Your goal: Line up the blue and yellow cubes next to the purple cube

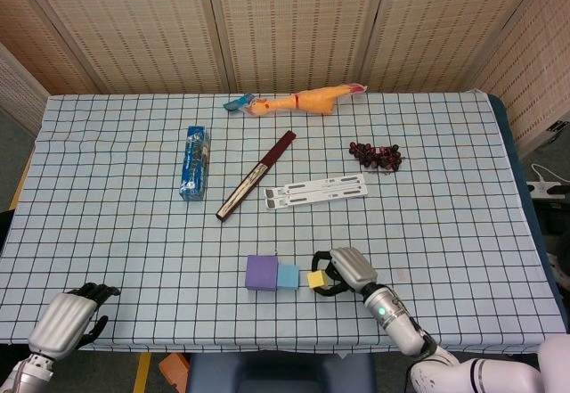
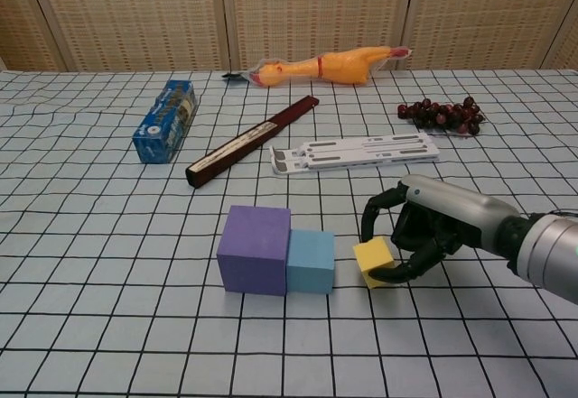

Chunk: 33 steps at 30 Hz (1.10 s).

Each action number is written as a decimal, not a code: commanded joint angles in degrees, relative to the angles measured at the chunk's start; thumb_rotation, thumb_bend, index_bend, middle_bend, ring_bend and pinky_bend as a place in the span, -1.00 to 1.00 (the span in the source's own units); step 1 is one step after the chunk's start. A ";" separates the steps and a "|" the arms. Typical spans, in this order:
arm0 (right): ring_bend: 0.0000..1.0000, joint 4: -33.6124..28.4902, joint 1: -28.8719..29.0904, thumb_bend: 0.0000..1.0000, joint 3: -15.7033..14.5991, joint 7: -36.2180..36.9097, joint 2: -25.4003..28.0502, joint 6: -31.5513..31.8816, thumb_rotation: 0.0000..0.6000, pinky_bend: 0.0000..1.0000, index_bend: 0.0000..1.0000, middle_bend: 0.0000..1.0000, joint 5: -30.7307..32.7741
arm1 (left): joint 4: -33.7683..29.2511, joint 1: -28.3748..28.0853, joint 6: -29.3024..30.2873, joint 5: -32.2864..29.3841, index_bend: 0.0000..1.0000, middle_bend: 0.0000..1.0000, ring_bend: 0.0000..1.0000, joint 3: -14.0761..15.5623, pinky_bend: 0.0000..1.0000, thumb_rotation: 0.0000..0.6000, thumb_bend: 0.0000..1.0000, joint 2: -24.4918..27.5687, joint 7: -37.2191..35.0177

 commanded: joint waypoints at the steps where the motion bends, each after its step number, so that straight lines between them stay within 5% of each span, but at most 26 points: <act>1: 0.86 1.58 -0.67 -0.64 -0.01 2.54 -0.12 0.13 1.00 1.00 0.10 1.00 -1.13 | -0.04 0.02 0.06 0.03 -0.34 -0.28 -0.37 0.00 0.18 1.00 -0.13 0.02 0.05; 18: 0.86 8.74 -0.66 -0.64 1.03 13.28 -2.83 -2.39 1.00 1.00 0.10 1.00 -4.48 | -0.19 -0.16 -0.50 0.09 -0.30 -0.25 -0.35 0.27 0.19 1.00 -0.13 0.17 0.10; 33: 0.86 11.03 0.38 -0.64 2.19 14.00 -4.84 -3.35 1.00 1.00 0.10 1.00 -4.99 | -0.59 -0.42 -1.38 -0.35 -0.18 -0.10 -0.26 0.48 0.21 1.00 -0.12 0.68 -0.04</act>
